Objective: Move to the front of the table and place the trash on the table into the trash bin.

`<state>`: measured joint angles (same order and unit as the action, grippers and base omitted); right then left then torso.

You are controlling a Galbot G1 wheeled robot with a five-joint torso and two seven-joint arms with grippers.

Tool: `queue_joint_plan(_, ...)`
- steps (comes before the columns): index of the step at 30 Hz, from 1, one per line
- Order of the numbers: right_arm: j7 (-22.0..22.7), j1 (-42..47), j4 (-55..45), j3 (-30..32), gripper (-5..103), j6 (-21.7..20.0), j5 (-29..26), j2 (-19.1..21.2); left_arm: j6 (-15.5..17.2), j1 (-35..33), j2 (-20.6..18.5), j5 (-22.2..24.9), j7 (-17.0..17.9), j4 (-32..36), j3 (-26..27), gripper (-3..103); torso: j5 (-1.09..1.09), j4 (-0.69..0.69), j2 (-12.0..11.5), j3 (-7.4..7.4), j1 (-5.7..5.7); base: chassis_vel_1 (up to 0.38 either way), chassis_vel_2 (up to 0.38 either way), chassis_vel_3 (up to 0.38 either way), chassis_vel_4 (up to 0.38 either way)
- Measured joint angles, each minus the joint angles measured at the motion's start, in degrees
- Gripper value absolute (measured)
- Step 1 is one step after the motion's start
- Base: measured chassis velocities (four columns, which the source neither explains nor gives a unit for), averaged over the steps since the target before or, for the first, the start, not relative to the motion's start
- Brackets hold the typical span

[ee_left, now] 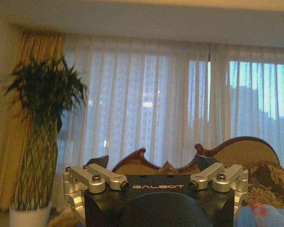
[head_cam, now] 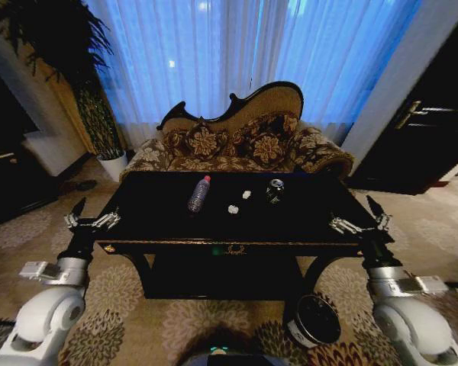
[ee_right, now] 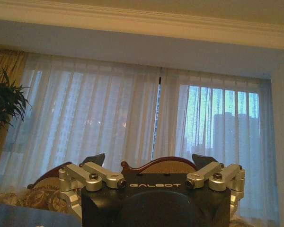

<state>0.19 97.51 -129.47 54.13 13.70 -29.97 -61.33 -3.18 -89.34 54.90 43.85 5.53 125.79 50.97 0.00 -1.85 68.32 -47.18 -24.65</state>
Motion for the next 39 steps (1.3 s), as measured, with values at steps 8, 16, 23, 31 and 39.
queue_joint_plan(8, -0.09, 0.62, -0.09, 0.61, 100, 0.13, -0.04, 0.04, 3.02, 6.02, -6.51, 5.87, 1.79, -3.81, -2.58, 100, 0.0, 0.0, 0.0, 0.0, 0.0, 0.0, 0.0, 0.0, 0.0)
queue_joint_plan(16, -0.06, 0.37, -0.07, 0.32, 100, 0.1, 0.02, -0.96, 4.49, 11.13, -12.73, 6.76, 2.57, -4.39, -7.98, 100, 0.0, -0.01, 0.0, 0.0, -0.01, 0.0, 0.0, 0.0, 0.0)
queue_joint_plan(23, -0.04, 0.16, 0.1, 0.0, 100, -0.06, 0.02, -1.35, 5.23, 14.44, -14.81, 8.38, 2.56, -6.5, -11.15, 100, 0.0, 0.0, 0.0, 0.0, 0.0, 0.0, 0.0, 0.0, 0.0)
queue_joint_plan(31, 0.02, -0.58, 0.1, -0.83, 100, -0.48, -0.02, -0.95, 5.51, 16.52, -17.24, 9.91, 1.28, -7.77, -11.87, 100, 0.0, 0.01, 0.0, 0.0, 0.0, 0.0, 0.0, 0.0, 0.0)
queue_joint_plan(39, 0.19, -1.3, 0.35, -1.98, 100, -1.12, -0.18, 0.41, 4.85, 17.99, -17.31, 9.33, -0.31, -8.19, -16.18, 100, 0.0, 0.0, 0.0, 0.0, 0.0, 0.0, 0.0, 0.0, 0.0)
